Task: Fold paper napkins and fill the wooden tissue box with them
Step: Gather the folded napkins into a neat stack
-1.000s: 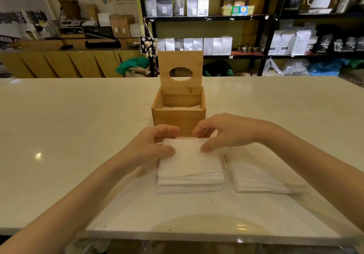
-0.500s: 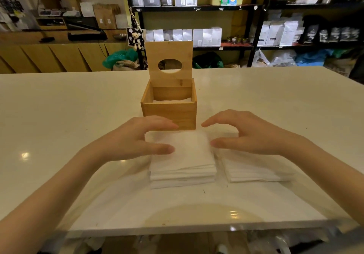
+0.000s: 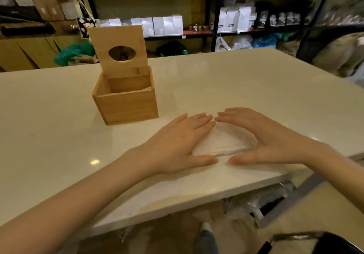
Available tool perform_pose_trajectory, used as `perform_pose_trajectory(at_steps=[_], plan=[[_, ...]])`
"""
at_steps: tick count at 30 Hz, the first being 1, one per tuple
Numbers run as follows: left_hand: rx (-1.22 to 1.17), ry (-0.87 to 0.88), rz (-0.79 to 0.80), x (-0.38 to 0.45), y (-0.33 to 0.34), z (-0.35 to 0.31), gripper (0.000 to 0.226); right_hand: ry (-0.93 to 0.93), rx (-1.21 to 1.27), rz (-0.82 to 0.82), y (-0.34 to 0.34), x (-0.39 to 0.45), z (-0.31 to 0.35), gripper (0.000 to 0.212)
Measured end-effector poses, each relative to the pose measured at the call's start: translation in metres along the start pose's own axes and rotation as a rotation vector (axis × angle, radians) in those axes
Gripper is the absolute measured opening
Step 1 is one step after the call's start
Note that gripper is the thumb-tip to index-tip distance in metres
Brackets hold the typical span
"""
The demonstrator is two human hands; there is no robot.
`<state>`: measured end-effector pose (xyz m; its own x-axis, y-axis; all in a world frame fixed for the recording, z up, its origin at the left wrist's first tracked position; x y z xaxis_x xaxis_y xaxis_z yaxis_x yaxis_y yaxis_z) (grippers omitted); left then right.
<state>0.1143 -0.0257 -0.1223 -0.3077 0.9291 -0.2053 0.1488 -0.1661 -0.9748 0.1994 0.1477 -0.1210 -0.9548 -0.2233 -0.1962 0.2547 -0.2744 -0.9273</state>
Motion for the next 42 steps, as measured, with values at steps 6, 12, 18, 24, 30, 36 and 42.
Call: perform_pose_trajectory(at_steps=[6,12,18,24,30,36,42], plan=[[0.084,0.02,-0.115,0.011,0.006,-0.004,0.059,-0.013,-0.158,-0.057,0.007,-0.011,-0.002,0.06],[0.044,0.02,-0.098,0.012,0.002,-0.007,0.053,-0.008,-0.309,-0.044,0.003,-0.006,0.007,0.047],[0.034,0.017,-0.115,0.013,0.001,-0.006,0.038,-0.018,-0.514,-0.084,0.009,0.006,0.007,0.033],[-0.059,-0.017,-0.128,0.015,-0.003,-0.003,0.036,0.027,-0.419,-0.136,0.006,0.007,0.011,0.034],[-0.123,-0.046,-0.066,0.02,-0.011,0.002,0.029,0.072,-0.332,-0.138,0.0,0.012,0.013,0.03],[-0.268,-0.056,0.007,0.013,-0.018,0.003,0.05,0.108,-0.103,-0.094,-0.021,0.016,0.01,0.025],[-0.346,-0.051,-0.231,0.007,-0.039,0.018,0.039,0.049,-0.103,-0.16,-0.057,0.022,0.02,0.021]])
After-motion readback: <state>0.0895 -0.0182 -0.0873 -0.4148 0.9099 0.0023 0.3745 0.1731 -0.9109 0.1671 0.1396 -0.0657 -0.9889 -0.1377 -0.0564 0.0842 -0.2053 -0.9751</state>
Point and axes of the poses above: each hand's wrist, its own x-axis towards the middle knuckle, its own y-axis out of the palm, z = x × y, the point moved 2 cm from there along x, towards the middle knuckle, and after that the axes turned 14 degrees about z, right-handed, at the moved point
